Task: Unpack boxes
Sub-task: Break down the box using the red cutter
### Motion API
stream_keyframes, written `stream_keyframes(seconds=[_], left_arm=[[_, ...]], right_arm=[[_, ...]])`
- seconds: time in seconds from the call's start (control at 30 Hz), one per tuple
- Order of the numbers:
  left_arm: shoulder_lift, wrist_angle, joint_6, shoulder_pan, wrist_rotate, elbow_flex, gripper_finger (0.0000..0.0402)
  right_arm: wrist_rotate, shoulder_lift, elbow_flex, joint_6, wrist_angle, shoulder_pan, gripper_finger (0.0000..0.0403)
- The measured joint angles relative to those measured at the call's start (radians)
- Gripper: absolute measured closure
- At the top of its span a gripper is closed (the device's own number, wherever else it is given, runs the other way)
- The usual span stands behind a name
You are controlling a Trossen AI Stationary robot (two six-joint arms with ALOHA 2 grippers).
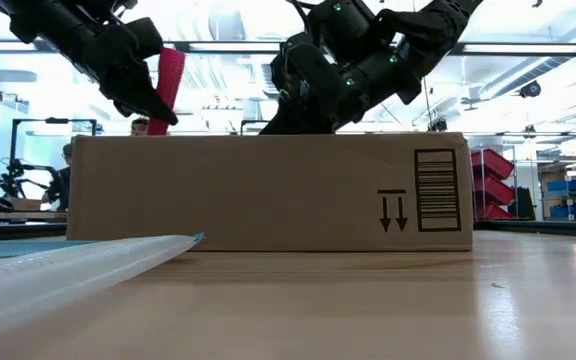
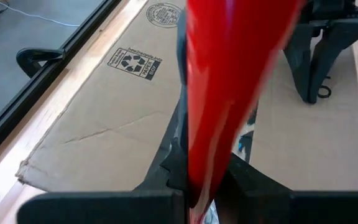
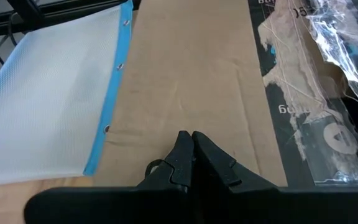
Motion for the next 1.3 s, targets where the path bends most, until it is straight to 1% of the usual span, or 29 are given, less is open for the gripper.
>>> stream_keyframes(seconds=[0.1,0.47,0.93,1.3], left_arm=[[-0.024,-0.04,-0.017,0.0,-0.014,0.001,0.038],[-0.081,-0.148,-0.06,0.0,-0.015,0.004,0.038],[-0.1,-0.157,-0.056,0.0,-0.016,0.003,0.038],[-0.106,-0.176,-0.039,0.0,-0.015,0.034,0.038]], right_arm=[[0.001,0.0,-0.001,0.001,-0.003,0.0,0.0403],[0.02,0.002,-0.002,0.013,-0.001,-0.003,0.0403],[0.016,0.002,-0.002,0.017,-0.003,-0.014,0.0403],[0.018,0.002,-0.001,0.016,-0.005,-0.014,0.0403]])
